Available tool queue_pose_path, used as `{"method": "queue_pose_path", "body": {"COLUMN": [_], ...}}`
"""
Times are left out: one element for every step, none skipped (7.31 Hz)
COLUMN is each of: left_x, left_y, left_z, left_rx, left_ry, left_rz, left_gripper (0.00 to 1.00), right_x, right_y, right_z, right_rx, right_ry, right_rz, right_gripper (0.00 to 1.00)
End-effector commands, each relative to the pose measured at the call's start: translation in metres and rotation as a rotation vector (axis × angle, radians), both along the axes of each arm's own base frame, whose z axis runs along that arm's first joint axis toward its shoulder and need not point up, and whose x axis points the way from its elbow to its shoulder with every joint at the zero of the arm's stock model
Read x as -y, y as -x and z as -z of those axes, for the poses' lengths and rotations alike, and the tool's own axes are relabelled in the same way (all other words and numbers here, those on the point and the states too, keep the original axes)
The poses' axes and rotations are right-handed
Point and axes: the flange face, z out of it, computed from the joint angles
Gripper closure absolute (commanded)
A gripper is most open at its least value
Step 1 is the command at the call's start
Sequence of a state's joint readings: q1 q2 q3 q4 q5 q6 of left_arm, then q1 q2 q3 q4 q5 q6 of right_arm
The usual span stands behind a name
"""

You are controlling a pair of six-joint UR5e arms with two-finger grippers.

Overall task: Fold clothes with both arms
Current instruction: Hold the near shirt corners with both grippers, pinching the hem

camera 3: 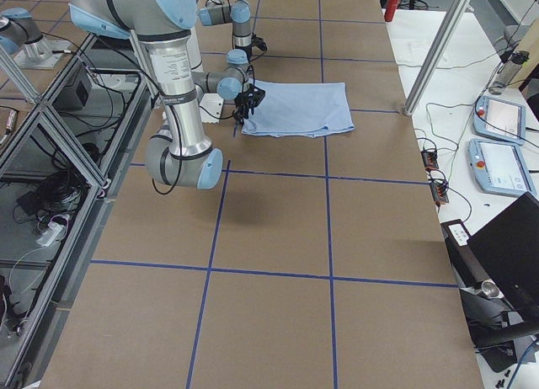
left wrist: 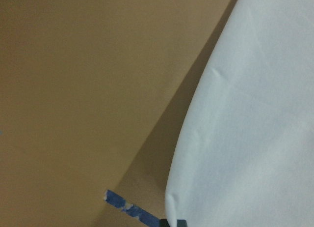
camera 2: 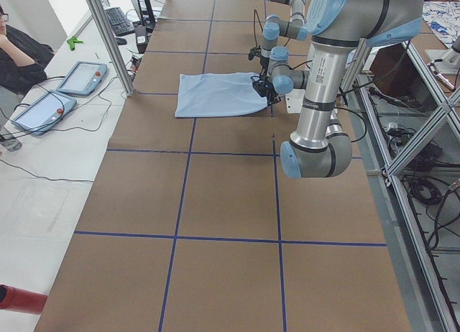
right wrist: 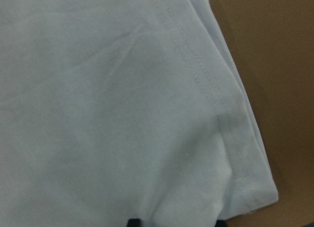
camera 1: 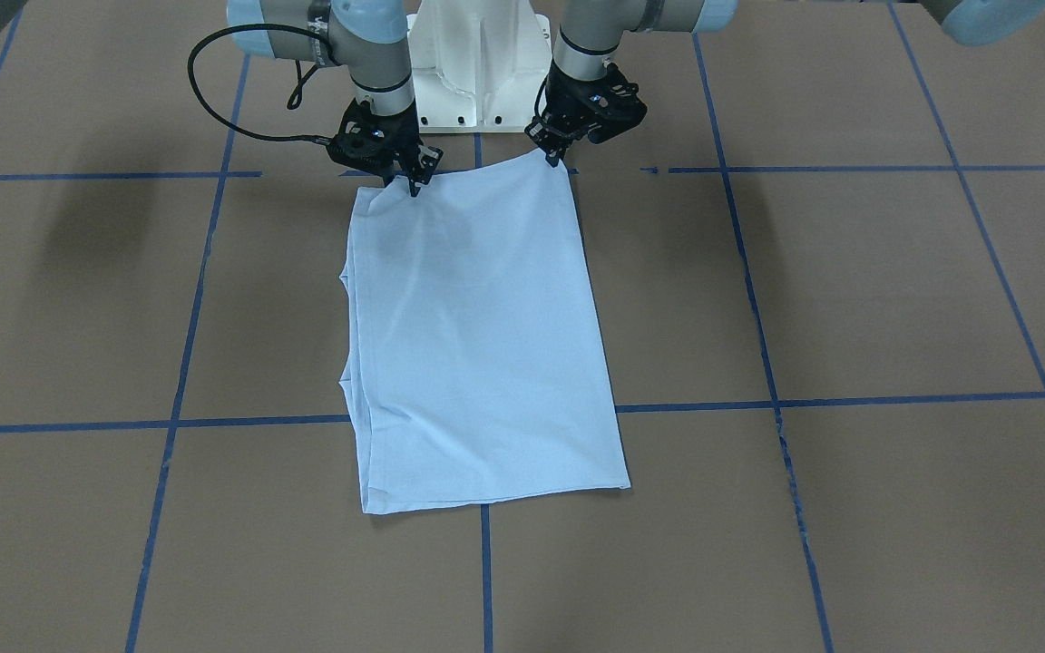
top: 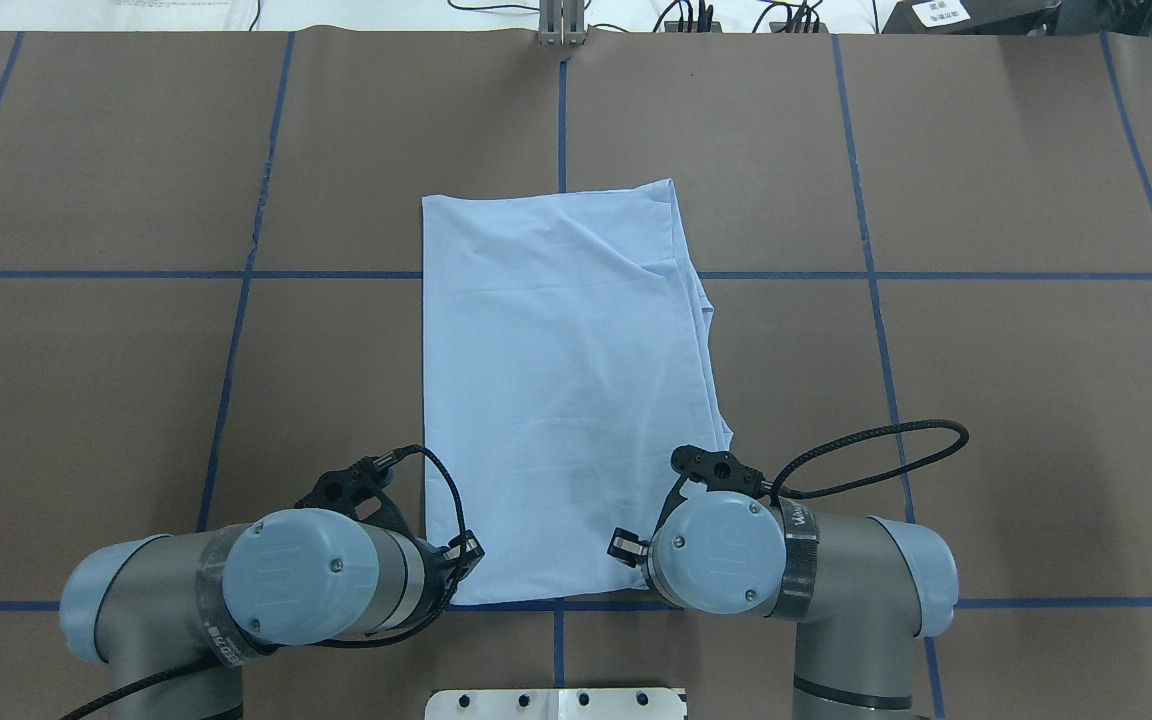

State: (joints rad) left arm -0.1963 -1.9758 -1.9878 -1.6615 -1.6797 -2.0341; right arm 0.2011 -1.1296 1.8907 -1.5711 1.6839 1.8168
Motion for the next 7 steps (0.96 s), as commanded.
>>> {"method": "queue_pose_path", "body": {"left_x": [0.0003,-0.0003,-0.0001,-0.0001,-0.0001,-0.0001,-0.0001], "left_y": [-0.0014,-0.0031,-0.0041,-0.0041,-0.0041,-0.0038,-0.0042], "left_z": [-0.0007,-0.0024,0.0005,0.0003,0.0003,0.0018,0.0012], "left_rx": [0.002,0.004,0.0,0.002,0.002,-0.001,0.0], "left_ry": [0.0,0.001,0.0,0.0,0.0,0.0,0.0], "left_rz": [0.0,-0.002,-0.002,-0.002,-0.002,-0.002,-0.002], "left_gripper": [1.0,1.0,1.0,1.0,1.0,1.0,1.0], "right_x": [-0.0013,-0.001,-0.0006,-0.0004,-0.0003,-0.0012,-0.0012], "right_y": [-0.0012,-0.0004,-0.0006,-0.0004,0.0,0.0003,0.0001], "right_z": [0.004,0.0027,0.0017,0.0026,0.002,0.002,0.0035], "right_rx": [0.008,0.004,0.002,0.004,0.002,0.002,0.005], "right_ry": [-0.001,-0.001,-0.004,-0.004,0.004,0.006,0.005], "right_rz": [0.001,0.0,-0.003,-0.005,-0.014,-0.013,-0.013], "right_gripper": [0.98,1.0,1.0,1.0,1.0,1.0,1.0]}}
